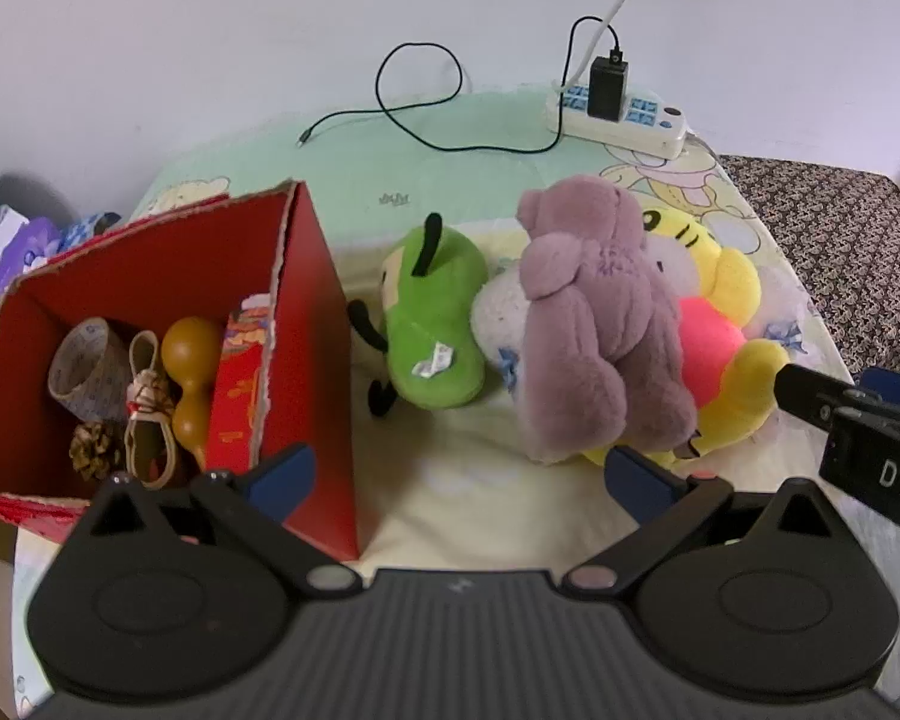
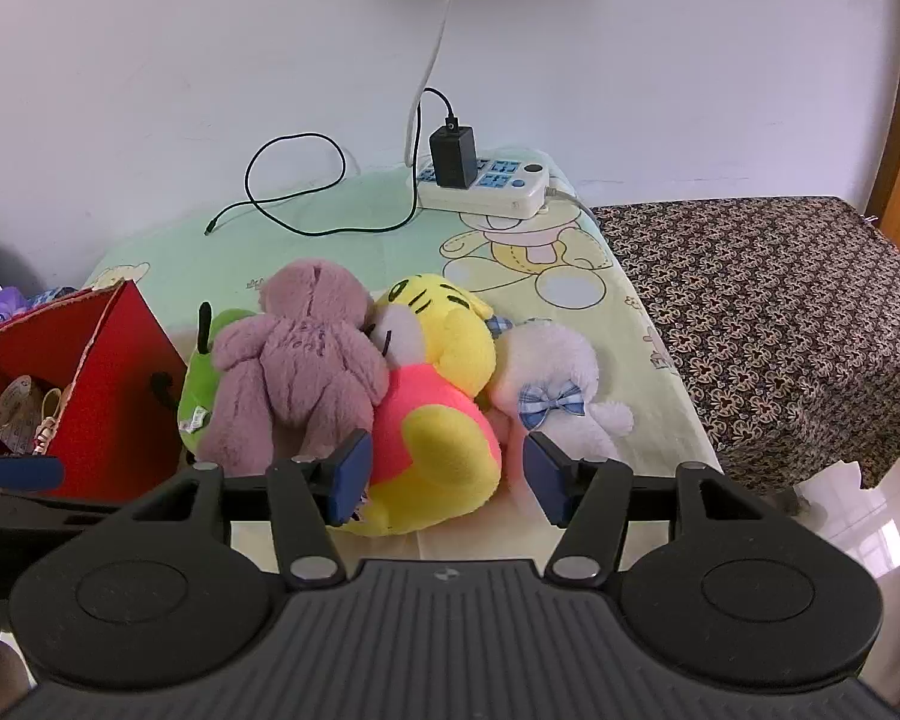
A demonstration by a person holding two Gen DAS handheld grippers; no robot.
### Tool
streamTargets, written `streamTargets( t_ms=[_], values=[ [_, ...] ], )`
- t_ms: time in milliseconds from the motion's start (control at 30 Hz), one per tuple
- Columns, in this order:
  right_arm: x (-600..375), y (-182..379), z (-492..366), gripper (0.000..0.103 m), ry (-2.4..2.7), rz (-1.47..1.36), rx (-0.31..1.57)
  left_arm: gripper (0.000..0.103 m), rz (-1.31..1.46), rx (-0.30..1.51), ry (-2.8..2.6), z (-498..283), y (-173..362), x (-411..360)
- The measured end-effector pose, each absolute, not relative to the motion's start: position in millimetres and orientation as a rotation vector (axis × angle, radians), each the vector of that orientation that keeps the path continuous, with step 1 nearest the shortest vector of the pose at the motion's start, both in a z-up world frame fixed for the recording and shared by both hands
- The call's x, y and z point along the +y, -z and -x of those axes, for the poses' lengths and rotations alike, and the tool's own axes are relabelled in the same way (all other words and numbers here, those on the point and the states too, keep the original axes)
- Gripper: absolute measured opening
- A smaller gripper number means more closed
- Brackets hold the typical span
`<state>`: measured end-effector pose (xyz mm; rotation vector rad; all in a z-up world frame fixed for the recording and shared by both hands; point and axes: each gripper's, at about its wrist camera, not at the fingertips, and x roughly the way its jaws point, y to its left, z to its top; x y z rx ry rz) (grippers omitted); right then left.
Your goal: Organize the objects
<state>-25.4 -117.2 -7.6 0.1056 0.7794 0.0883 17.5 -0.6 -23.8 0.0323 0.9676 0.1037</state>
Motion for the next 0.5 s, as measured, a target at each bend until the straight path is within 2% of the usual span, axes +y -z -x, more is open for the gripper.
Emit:
streamTargets(
  t_ms=[333, 500],
  values=[
    [-127, 10, 20, 0.059, -0.117, -0.144, 0.790, 0.102, -0.040, 0.964, -0.072, -21, 27, -5],
    [-134, 14, 12, 0.054, -0.158, -0.186, 0.797, 0.102, -0.022, 0.941, 0.028, -19, 29, -7]
  ],
)
